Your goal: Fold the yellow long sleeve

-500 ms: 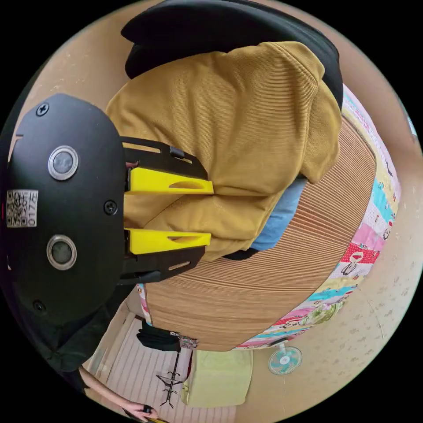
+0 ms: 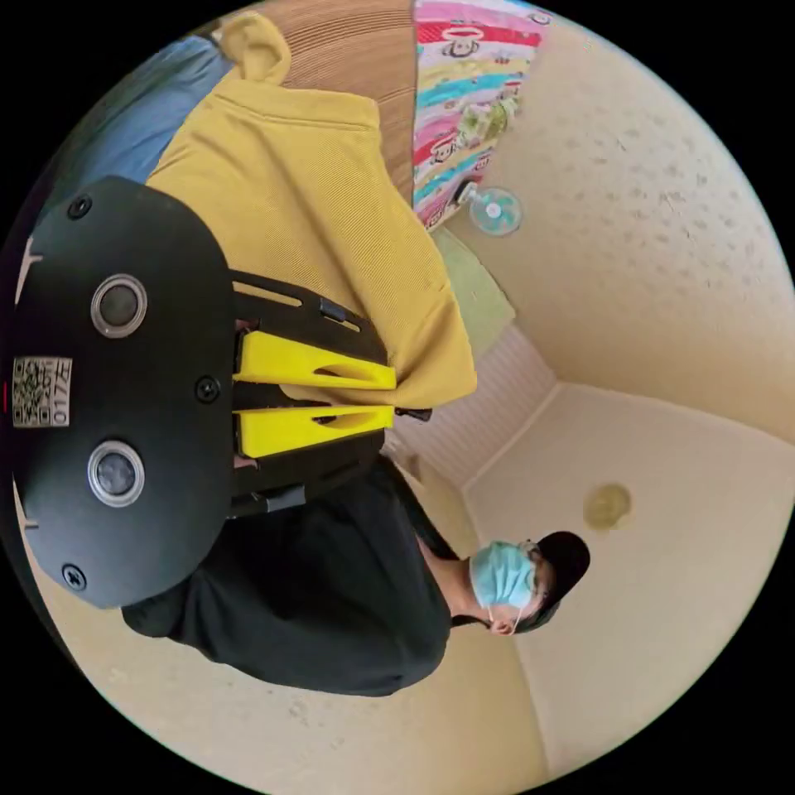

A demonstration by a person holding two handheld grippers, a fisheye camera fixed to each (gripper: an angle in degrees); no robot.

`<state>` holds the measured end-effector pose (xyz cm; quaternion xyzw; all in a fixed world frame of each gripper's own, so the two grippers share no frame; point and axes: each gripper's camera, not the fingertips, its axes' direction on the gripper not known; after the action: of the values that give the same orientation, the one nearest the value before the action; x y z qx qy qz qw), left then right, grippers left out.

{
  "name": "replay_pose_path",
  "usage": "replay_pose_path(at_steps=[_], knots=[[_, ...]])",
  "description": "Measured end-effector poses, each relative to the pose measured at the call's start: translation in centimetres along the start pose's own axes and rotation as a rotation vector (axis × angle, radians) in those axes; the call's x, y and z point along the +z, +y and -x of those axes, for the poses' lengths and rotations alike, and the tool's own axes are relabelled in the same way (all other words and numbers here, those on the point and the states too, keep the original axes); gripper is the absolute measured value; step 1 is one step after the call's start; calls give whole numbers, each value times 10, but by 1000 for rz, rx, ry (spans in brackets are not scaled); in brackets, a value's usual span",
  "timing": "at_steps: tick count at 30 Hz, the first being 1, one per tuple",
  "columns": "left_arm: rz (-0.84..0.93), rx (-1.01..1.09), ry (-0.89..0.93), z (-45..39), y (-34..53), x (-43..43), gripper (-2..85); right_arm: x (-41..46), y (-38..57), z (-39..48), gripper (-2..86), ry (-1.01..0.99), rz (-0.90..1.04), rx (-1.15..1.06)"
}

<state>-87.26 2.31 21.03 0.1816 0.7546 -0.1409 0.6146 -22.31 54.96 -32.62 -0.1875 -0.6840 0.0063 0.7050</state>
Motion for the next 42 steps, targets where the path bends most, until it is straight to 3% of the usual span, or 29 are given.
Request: replay_pose_path(at_steps=[3,6,9,11,16,19,21,24,27,33,35,36,38,42], knots=[[177,309,234,-50,-38,66,37,41,13,25,106,-74,46,-116],[293,472,482,-74,-62,151,37,87,23,47,127,-248,106,-197],[410,559,563,-90,-61,238,35,121,33,66,99,-314,291,-277],[479,560,530,-99,-54,278,31,109,38,69,61,-367,274,-313],[483,546,344,-126,-22,325,37,38,55,53,39,-90,129,-195],[407,342,109,-115,-17,333,56,-15,55,44,35,98,20,-113],[302,223,-38,-106,-13,329,139,-44,48,54,34,296,-11,-152],[115,179,-128,-107,-7,319,171,-53,34,75,32,474,5,-236],[98,145,-161,-112,-9,343,163,-48,20,88,31,575,46,-297],[278,73,-325,-118,2,467,157,-36,-14,109,24,633,80,-402],[202,83,-368,-125,7,473,115,-48,-28,106,23,665,77,-381],[176,87,-391,-127,7,474,55,-62,-37,102,23,610,68,-370],[114,90,-456,-127,7,465,40,-85,-46,92,23,505,42,-344],[-26,141,-210,-122,-12,429,32,-150,-45,65,19,356,-58,-335]])
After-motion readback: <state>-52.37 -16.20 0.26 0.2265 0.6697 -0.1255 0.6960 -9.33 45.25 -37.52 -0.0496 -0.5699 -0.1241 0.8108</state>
